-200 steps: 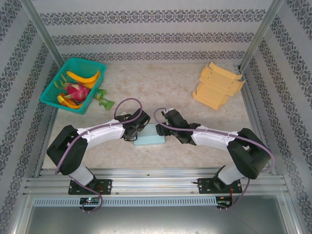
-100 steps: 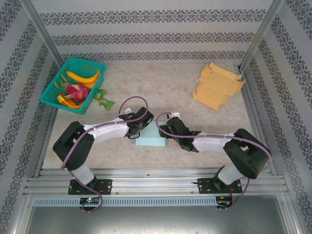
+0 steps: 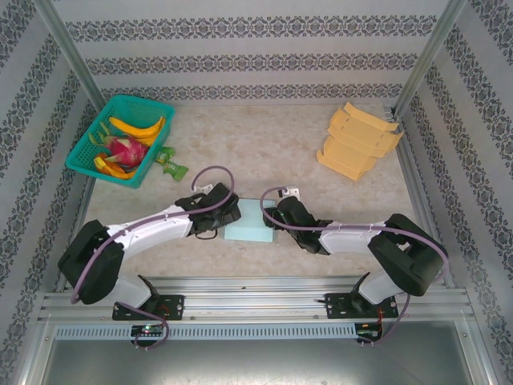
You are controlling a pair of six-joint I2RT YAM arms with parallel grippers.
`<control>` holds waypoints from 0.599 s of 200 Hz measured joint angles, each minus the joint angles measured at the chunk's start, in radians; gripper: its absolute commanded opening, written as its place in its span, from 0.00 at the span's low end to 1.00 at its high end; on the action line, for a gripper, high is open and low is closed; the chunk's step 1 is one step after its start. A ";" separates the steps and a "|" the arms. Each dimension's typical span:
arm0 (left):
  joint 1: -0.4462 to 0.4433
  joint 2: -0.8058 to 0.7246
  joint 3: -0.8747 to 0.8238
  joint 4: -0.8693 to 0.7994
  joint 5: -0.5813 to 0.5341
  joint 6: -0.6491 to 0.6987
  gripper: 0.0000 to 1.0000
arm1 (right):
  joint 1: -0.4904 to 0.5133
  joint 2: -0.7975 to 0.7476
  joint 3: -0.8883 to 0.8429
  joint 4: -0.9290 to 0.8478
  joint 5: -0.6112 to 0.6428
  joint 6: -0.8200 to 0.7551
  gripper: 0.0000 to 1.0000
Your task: Fold the paper box
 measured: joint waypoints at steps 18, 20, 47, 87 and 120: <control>0.000 -0.043 -0.063 0.012 0.064 0.006 0.91 | 0.008 -0.004 -0.008 0.005 0.002 0.014 0.67; 0.000 -0.048 -0.068 0.014 0.070 0.006 0.91 | 0.008 -0.004 -0.009 0.005 0.002 0.015 0.67; 0.000 -0.099 -0.112 0.045 0.120 -0.019 0.93 | 0.012 -0.005 -0.012 0.012 0.000 0.021 0.66; 0.000 -0.144 -0.100 0.055 0.110 -0.034 0.97 | 0.023 0.000 -0.014 0.026 -0.008 0.020 0.66; 0.002 -0.129 -0.050 0.052 0.084 -0.048 1.00 | 0.023 0.003 -0.020 0.040 -0.014 0.018 0.66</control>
